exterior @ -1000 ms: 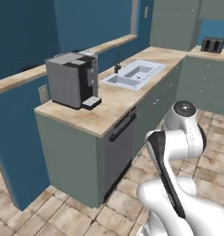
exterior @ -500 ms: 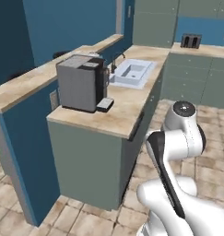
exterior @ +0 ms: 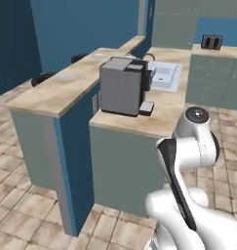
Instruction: Take the chicken drumsticks from the pan and place one on each plate on the dining counter.
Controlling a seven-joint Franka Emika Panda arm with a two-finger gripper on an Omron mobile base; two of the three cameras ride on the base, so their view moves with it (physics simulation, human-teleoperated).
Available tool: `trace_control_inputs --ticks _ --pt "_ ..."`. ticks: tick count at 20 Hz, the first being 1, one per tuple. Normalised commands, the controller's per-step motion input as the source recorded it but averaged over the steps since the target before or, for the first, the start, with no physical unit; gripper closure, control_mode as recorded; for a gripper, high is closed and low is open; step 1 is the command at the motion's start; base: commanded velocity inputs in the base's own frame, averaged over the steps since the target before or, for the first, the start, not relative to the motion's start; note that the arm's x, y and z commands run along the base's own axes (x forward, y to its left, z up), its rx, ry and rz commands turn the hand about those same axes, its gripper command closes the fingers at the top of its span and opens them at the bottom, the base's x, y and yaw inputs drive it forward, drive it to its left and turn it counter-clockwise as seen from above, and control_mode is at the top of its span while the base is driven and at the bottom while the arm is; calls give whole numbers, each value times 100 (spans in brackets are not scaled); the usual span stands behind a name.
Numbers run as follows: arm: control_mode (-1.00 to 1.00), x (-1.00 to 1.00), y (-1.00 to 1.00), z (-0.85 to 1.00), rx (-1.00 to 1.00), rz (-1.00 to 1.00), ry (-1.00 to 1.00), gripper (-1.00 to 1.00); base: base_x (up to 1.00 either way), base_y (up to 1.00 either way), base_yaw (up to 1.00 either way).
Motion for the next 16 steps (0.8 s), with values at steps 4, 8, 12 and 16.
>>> trace_control_inputs --ticks 4,8,12,16 --pt "100 0 0 0 0 0 0 100 -36 100 -6" --pt "100 0 0 0 0 0 0 100 -38 100 -7" --pt "100 0 0 0 0 0 0 100 -17 100 -10" --pt "100 0 0 0 0 0 0 100 19 100 -21"
